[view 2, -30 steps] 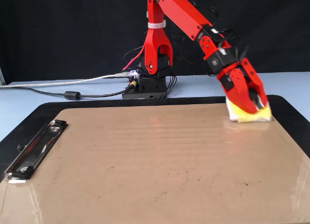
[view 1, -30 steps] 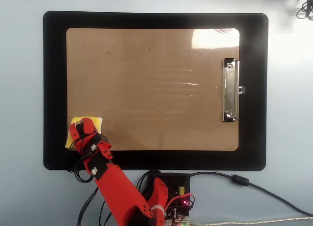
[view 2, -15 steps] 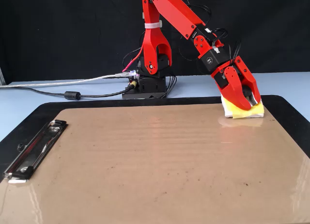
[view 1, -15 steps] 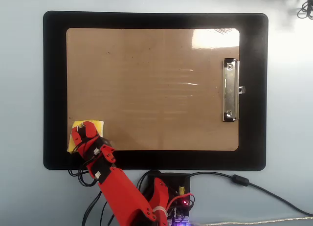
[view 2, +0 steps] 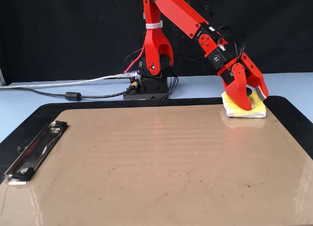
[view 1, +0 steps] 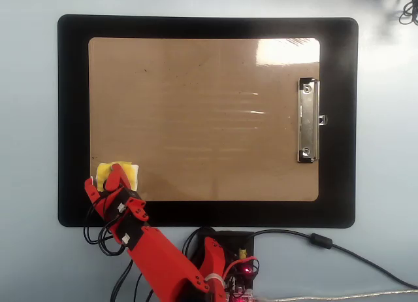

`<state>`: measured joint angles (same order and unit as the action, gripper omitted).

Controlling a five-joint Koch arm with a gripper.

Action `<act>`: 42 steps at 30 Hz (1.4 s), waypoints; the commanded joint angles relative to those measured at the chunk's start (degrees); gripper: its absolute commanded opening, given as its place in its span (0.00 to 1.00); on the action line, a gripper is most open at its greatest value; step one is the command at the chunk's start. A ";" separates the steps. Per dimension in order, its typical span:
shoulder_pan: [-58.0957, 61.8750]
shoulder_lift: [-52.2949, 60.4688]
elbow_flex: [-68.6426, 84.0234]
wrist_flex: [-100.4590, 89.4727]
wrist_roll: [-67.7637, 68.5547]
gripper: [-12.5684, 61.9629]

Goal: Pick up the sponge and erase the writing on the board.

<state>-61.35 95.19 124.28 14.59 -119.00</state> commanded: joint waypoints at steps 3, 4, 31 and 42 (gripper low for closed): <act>0.09 4.75 -5.10 0.18 -7.29 0.62; 0.79 5.80 -6.94 0.18 -7.91 0.62; 62.05 35.33 18.72 36.83 54.84 0.62; 61.96 38.67 18.28 43.59 51.94 0.62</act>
<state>-0.09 131.31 143.96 55.72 -65.04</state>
